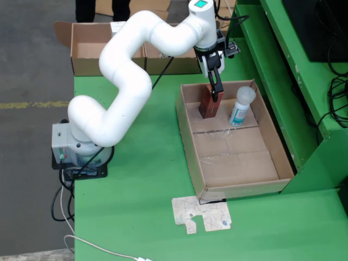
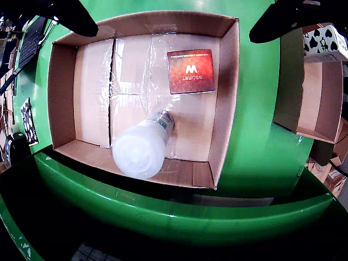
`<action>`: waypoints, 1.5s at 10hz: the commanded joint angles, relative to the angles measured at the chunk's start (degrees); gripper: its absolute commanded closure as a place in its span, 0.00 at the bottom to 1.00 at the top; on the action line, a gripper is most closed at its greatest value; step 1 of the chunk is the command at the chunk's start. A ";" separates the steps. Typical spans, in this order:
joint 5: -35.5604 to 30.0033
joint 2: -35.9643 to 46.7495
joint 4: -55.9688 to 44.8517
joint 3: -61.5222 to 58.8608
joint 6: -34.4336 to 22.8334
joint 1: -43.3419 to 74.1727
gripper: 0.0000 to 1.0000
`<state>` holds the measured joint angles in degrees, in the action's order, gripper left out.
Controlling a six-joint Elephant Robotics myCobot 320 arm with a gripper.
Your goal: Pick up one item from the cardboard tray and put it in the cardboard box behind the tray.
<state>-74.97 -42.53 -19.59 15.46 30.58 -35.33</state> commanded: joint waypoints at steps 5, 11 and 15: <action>0.20 -5.79 -0.81 -15.46 -1.52 0.42 0.00; 0.38 -6.57 2.57 -15.46 -2.31 0.32 0.00; -0.38 -7.78 4.29 -15.46 -2.86 0.59 0.00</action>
<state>-75.14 -50.53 -17.49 1.58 28.38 -35.24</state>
